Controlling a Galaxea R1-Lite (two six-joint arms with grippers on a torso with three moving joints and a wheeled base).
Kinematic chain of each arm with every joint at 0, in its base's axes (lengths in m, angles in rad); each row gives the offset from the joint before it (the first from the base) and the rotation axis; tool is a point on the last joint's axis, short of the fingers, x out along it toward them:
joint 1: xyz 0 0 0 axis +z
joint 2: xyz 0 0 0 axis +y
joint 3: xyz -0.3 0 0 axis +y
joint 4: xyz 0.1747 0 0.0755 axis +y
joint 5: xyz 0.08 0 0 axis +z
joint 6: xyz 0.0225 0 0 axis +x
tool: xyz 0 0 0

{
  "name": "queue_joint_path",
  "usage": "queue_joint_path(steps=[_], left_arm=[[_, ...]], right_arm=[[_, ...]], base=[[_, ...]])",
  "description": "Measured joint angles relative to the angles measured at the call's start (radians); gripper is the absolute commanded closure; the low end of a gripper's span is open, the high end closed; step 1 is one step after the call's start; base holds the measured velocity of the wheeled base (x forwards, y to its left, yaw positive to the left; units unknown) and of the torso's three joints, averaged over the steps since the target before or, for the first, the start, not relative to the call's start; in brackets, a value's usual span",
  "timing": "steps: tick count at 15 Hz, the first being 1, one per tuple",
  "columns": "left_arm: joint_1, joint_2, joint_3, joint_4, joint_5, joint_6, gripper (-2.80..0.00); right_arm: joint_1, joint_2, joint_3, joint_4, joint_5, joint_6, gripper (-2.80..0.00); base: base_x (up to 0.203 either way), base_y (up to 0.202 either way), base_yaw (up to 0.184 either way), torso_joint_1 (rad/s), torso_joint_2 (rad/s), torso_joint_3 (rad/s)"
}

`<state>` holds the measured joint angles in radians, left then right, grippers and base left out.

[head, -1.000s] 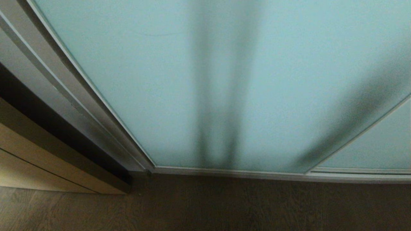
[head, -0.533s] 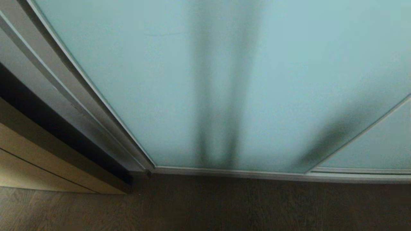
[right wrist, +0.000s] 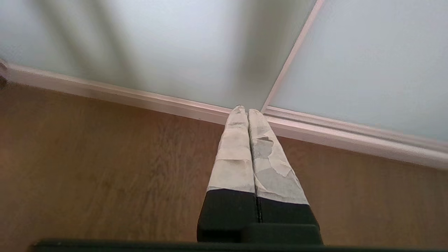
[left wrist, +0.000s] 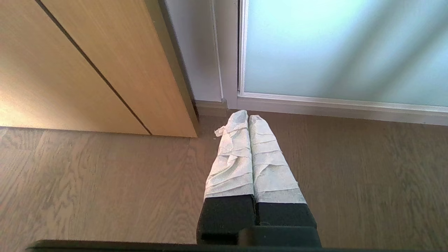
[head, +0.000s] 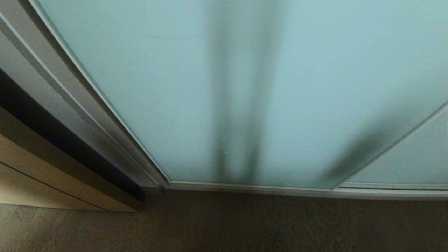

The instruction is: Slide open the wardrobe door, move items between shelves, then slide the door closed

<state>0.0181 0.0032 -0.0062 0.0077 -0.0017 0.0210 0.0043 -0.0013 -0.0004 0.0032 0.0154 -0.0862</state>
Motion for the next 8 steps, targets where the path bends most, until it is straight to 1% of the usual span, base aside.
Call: queue_joint_path(steps=[1, 5, 8], left_arm=[[0.0, 0.0, 0.0, 0.0, 0.0, 0.0, 0.0], [0.0, 0.0, 0.0, 0.0, 0.0, 0.0, 0.0], [0.0, 0.0, 0.0, 0.0, 0.0, 0.0, 0.0]], right_arm=[[0.0, 0.0, 0.0, 0.002, -0.001, 0.013, 0.0], [0.0, 0.0, 0.0, 0.001, 0.0, 0.016, 0.0], [0.0, 0.0, 0.0, 0.0, -0.002, 0.073, 0.0]], base=[[0.0, 0.0, 0.0, 0.0, 0.0, 0.0], [0.0, 0.0, 0.0, 0.0, 0.0, 0.0], [0.0, 0.0, 0.0, 0.0, 0.0, 0.0]])
